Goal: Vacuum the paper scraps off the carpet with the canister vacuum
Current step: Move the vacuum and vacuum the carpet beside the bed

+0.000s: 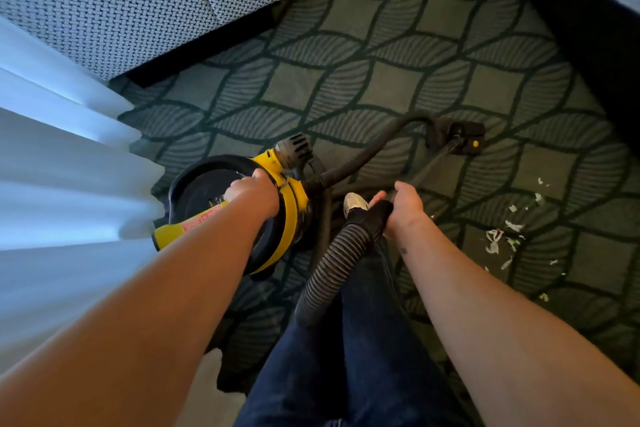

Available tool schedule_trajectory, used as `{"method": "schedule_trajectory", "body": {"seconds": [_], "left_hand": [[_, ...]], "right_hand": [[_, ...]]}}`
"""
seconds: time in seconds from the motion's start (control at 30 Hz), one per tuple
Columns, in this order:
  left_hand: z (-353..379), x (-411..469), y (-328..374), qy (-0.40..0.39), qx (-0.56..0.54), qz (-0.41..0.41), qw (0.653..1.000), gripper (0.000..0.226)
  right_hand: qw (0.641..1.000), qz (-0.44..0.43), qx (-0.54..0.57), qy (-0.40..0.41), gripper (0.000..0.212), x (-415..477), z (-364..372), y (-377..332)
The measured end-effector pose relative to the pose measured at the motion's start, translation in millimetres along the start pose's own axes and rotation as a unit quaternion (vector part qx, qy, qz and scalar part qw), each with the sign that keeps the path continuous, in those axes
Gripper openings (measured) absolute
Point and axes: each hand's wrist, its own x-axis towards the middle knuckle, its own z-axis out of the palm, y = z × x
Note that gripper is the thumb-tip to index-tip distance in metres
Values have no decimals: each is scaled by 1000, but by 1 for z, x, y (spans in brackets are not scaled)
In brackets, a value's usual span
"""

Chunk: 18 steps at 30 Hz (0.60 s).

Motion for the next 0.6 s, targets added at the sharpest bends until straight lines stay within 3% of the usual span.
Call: {"method": "schedule_trajectory", "body": {"seconds": [0.17, 0.37, 0.6], "left_hand": [[-2, -4, -1, -27, 14, -17, 999, 64], [-1, -3, -5, -28, 16, -20, 999, 60], [2, -7, -11, -35, 10, -12, 999, 56]], "right_hand": [[998, -10, -56, 20, 54, 11, -9, 7], [1000, 3, 15, 15, 37, 1, -2, 2], [999, 7, 34, 24, 44, 4, 4, 3]]}}
